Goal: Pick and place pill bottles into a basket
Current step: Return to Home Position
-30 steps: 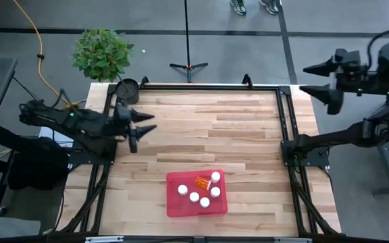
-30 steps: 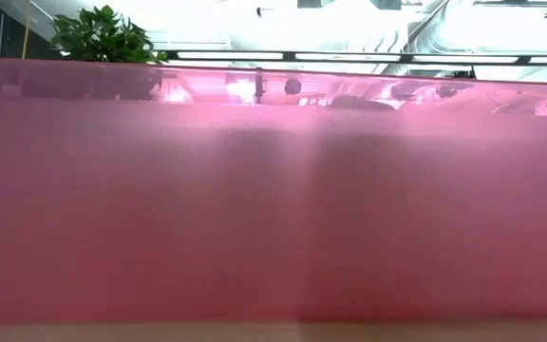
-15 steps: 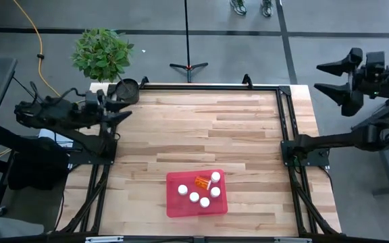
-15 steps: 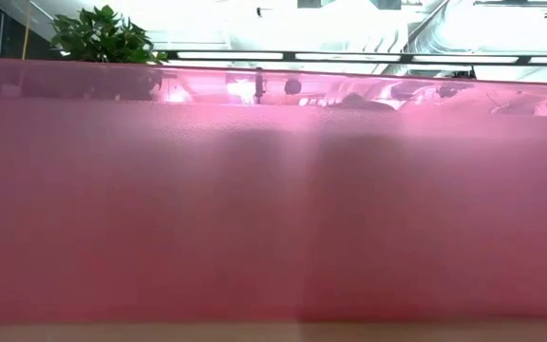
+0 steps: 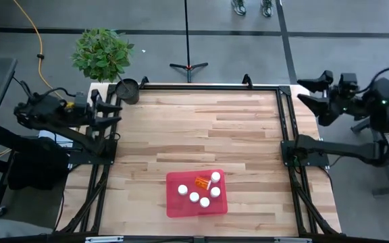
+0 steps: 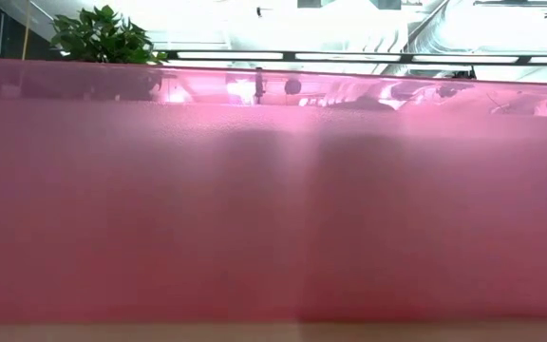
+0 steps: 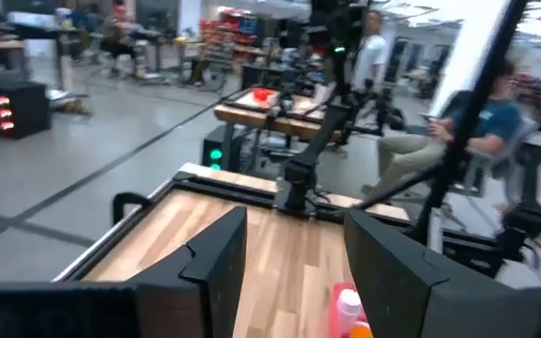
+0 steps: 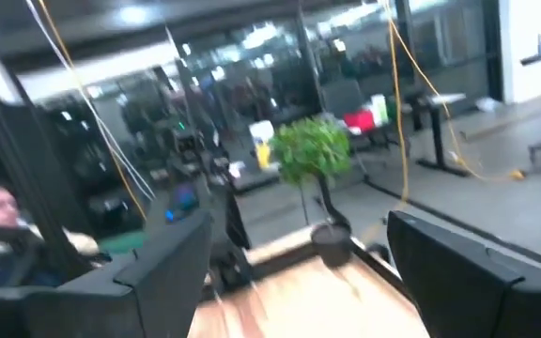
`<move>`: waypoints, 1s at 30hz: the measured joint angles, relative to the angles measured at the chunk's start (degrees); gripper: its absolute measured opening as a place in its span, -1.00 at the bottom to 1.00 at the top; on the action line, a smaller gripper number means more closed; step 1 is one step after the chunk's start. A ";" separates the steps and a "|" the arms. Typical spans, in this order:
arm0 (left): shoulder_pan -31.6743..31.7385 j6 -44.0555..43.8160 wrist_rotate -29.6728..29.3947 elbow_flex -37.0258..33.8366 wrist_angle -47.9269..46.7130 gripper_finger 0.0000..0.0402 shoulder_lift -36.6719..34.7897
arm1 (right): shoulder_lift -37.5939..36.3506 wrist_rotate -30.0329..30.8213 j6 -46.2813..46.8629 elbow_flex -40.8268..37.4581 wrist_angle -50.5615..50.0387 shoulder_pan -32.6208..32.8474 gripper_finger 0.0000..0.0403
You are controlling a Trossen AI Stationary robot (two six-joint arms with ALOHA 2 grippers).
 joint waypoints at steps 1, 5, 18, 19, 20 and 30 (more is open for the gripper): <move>0.00 0.47 0.94 -0.52 -0.03 0.05 -1.13 | -1.47 -0.04 0.56 -1.91 2.16 0.00 0.55; 0.00 0.80 3.24 -3.68 0.64 0.05 -7.22 | -5.87 0.05 1.30 -6.64 7.55 0.00 0.55; 0.00 0.60 11.01 -16.23 5.20 0.05 -22.06 | -14.74 4.97 0.24 -15.38 8.97 0.00 0.55; 0.00 0.38 11.01 -16.73 5.38 0.05 -22.72 | -15.36 5.47 0.30 -16.41 9.00 0.00 0.55; 0.00 0.14 11.04 -17.18 5.41 0.05 -23.30 | -16.07 5.51 0.40 -17.53 9.07 0.00 0.55; 0.00 -0.73 11.18 -21.42 7.26 0.05 -23.65 | -22.11 4.01 2.22 -32.46 22.86 0.00 0.55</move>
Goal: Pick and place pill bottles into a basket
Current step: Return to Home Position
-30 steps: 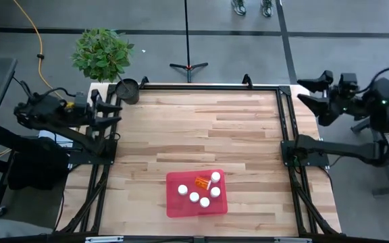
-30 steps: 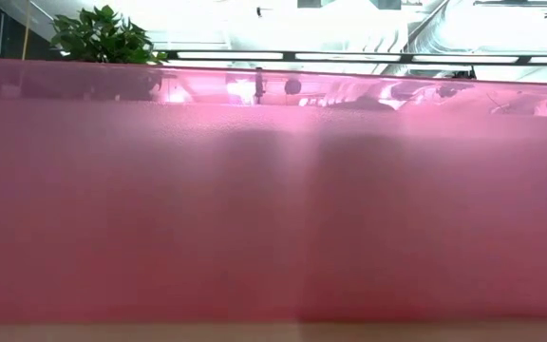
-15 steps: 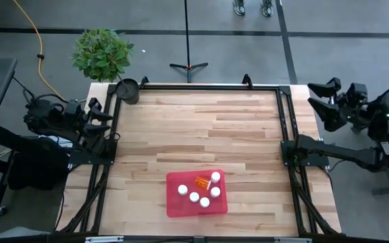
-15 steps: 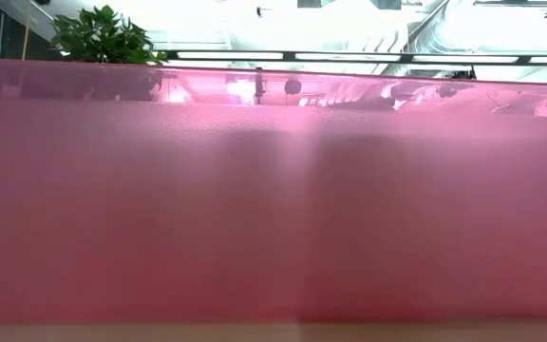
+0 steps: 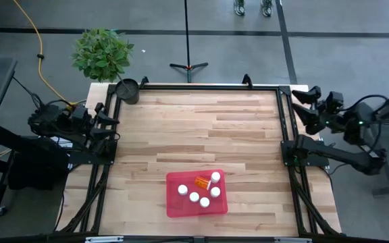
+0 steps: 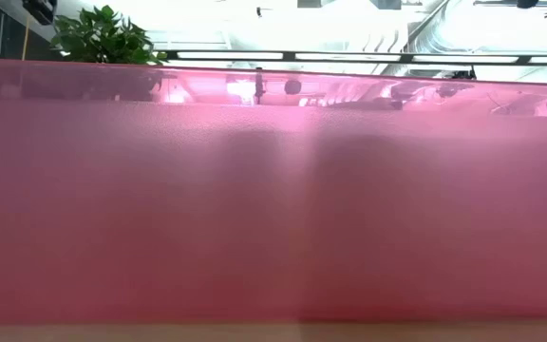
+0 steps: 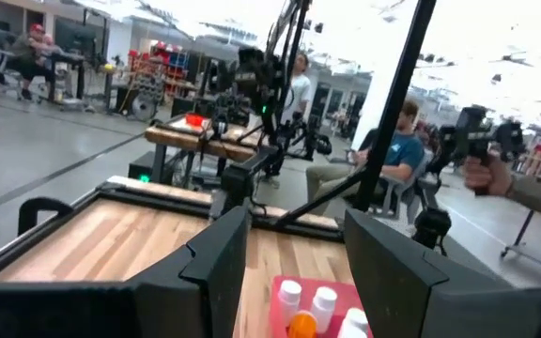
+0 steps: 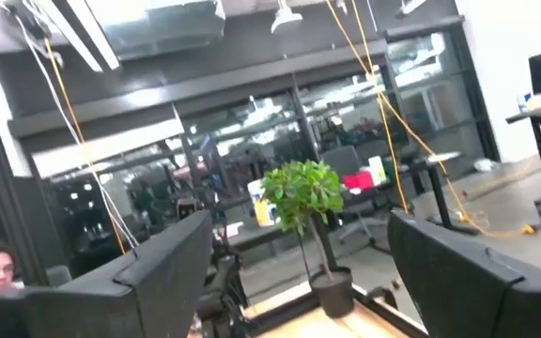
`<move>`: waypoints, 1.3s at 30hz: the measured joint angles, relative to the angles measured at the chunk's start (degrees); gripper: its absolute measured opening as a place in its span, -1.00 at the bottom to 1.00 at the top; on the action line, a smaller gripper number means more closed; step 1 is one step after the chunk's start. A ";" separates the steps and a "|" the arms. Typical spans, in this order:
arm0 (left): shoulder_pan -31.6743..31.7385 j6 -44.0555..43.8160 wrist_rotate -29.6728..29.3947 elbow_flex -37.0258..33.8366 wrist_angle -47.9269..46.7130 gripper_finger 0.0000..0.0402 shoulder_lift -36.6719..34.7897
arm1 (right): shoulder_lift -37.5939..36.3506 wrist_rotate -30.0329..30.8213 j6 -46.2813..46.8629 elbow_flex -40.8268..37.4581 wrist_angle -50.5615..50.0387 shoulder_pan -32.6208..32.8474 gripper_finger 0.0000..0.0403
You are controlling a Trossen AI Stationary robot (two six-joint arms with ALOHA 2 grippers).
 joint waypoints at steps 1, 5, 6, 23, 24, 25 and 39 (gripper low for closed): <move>0.00 0.00 0.00 -0.35 0.58 0.05 -0.06 | -0.50 0.04 0.20 -1.53 1.62 0.00 0.55; 0.00 0.00 -0.17 -1.29 -0.12 0.05 -0.02 | -2.13 -0.91 1.68 -6.75 6.85 0.00 0.55; 0.00 0.00 -0.19 -1.32 0.19 0.05 -0.02 | -2.48 -1.77 2.10 -7.82 8.26 0.00 0.55; 0.00 -1.48 2.99 -20.25 26.82 0.05 -0.04 | -2.75 -8.05 4.67 -18.27 24.82 0.02 0.55; 0.00 -1.54 2.99 -20.92 27.63 0.05 -0.04 | -2.75 -8.03 4.67 -18.76 25.74 0.02 0.55; 0.00 -1.64 2.99 -21.50 28.32 0.05 -0.04 | -2.75 -8.05 4.70 -19.19 26.44 0.02 0.55; 0.00 -3.70 2.36 -32.14 45.47 0.05 -0.07 | -2.64 -8.73 6.22 -30.04 44.34 0.02 0.55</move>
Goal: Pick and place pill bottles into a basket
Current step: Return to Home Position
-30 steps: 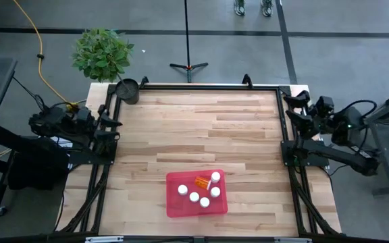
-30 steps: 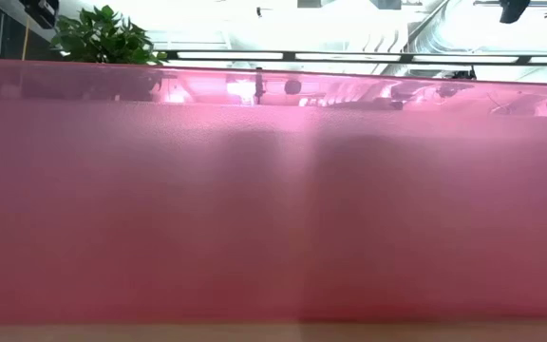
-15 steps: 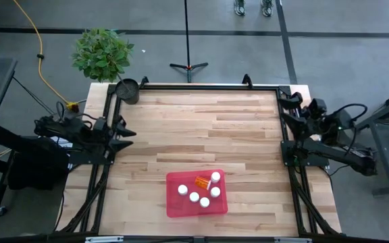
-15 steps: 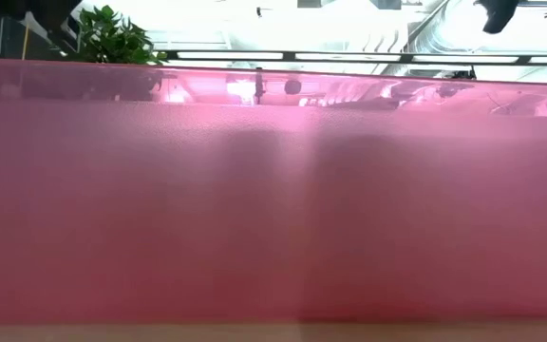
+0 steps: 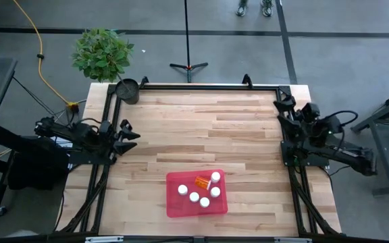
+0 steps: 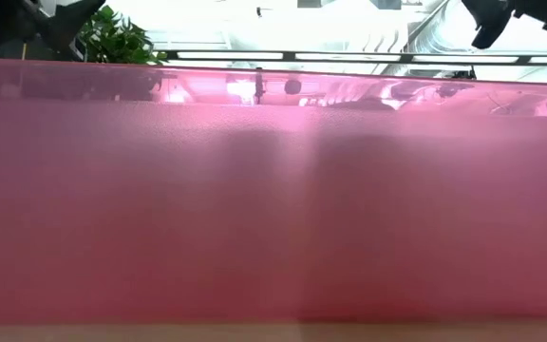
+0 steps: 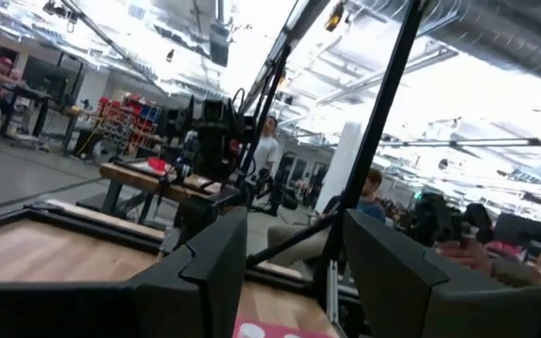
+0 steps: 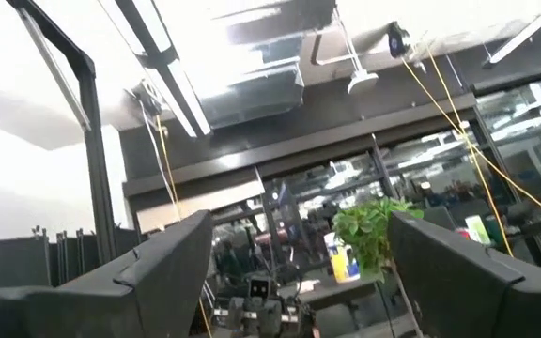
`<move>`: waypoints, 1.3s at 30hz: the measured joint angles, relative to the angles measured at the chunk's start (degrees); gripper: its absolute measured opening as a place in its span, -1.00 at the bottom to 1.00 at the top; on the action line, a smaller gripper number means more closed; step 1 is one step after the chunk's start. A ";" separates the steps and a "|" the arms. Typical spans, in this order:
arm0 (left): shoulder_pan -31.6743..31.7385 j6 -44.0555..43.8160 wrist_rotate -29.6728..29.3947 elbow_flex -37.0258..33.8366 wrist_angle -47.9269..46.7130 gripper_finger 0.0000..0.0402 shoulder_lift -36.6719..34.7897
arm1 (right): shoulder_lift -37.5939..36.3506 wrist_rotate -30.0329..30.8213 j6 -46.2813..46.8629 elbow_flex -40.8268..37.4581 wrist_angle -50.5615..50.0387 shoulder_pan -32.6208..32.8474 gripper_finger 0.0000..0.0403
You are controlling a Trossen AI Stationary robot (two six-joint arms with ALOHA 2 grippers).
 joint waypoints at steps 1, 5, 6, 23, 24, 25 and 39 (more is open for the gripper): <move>0.00 -0.43 0.00 -0.40 0.46 0.05 0.00 | 0.00 0.04 0.34 -0.92 1.40 0.00 0.55; 0.00 -2.19 -0.02 -2.16 1.59 0.05 0.00 | 0.00 0.05 1.39 -4.64 6.21 0.00 0.55; 0.00 -2.50 -0.08 -2.59 1.88 0.05 0.00 | 0.00 0.07 1.77 -5.43 7.07 0.00 0.55; 0.00 -9.50 -4.09 -2.68 -3.44 0.05 0.02 | 0.00 0.16 3.73 -8.55 2.54 0.02 0.55; 0.00 -9.74 -4.11 -2.68 -3.48 0.05 0.04 | 0.00 0.30 5.11 -8.55 -0.95 0.02 0.55; 0.00 -9.85 -4.11 -2.68 -3.46 0.05 0.04 | 0.03 1.16 7.57 -8.55 -4.52 0.02 0.55; 0.00 -9.94 -17.34 -2.72 -10.60 0.05 0.22 | 0.04 -9.99 -3.50 -8.56 -3.33 0.02 0.55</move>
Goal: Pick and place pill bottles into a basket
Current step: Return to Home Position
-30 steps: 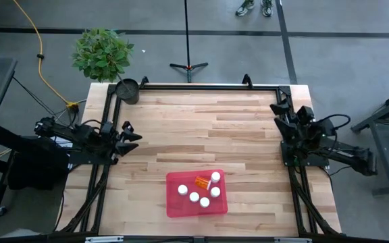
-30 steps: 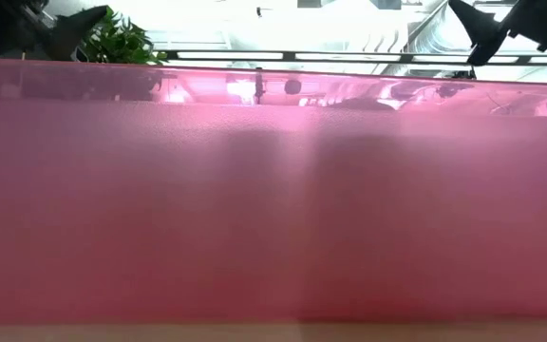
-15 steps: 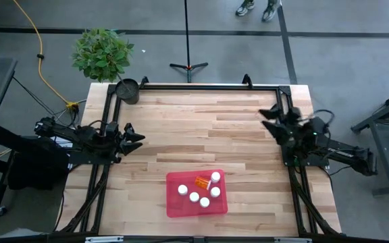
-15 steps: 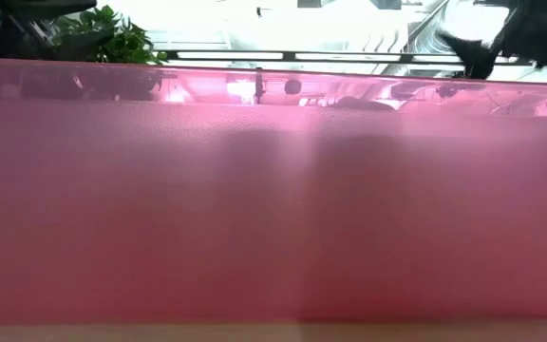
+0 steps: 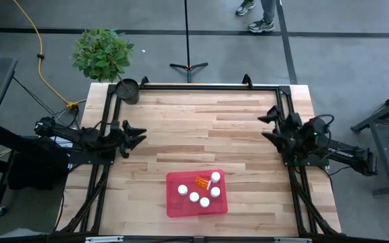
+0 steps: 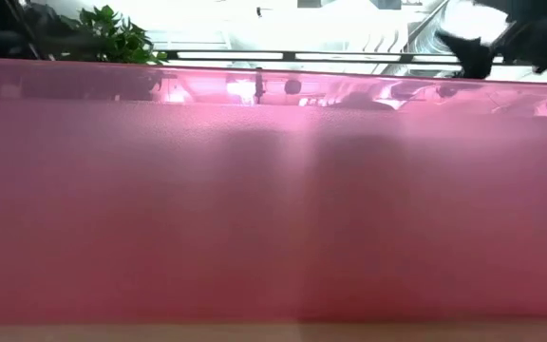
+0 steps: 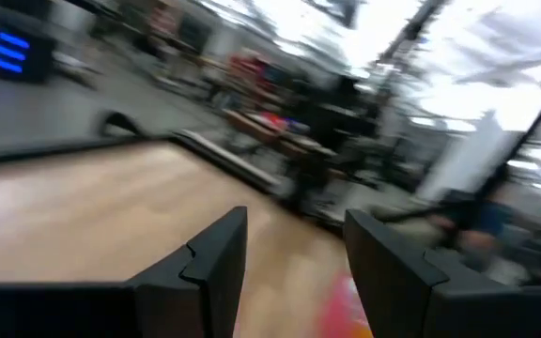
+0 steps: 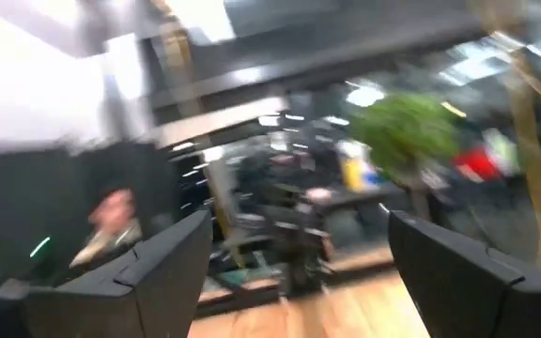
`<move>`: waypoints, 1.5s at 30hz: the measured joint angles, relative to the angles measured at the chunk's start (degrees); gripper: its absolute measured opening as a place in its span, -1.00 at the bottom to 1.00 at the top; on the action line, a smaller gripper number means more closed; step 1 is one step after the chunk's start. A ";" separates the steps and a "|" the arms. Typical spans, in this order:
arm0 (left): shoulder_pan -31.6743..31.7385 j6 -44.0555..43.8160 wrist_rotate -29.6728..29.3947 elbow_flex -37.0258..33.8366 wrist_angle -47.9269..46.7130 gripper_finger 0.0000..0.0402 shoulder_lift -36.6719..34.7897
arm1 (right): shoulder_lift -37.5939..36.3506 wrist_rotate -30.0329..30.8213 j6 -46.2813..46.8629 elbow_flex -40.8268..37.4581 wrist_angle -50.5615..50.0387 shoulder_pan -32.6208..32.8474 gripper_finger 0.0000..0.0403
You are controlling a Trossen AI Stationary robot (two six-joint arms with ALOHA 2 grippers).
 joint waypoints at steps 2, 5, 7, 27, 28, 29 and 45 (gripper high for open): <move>0.02 1.88 -5.37 0.00 -0.70 0.05 0.00 | 0.00 -5.80 -3.16 0.00 0.88 0.00 0.55; 0.07 3.03 -11.07 -0.02 -1.39 0.05 0.00 | -0.02 -9.54 -2.17 -1.90 1.72 0.00 0.55; 0.07 3.14 -11.60 -0.04 -1.84 0.05 0.00 | -0.02 -10.56 -1.03 -2.87 1.49 -0.12 0.55; 1.21 4.64 -12.37 -0.07 -1.52 0.05 1.75 | -0.04 -25.31 -2.71 -2.90 4.05 -12.39 0.55; 2.13 4.10 -12.04 -0.09 -1.24 0.05 2.32 | -0.03 -25.91 -2.05 -2.90 4.49 -12.79 0.55; 3.24 3.35 -11.38 -0.09 -0.94 0.05 2.99 | -0.04 -26.18 -1.08 -2.90 5.15 -12.90 0.55; 17.40 3.69 8.13 -0.09 23.86 0.05 26.58 | -0.04 -16.15 -9.03 -2.95 6.22 12.36 0.55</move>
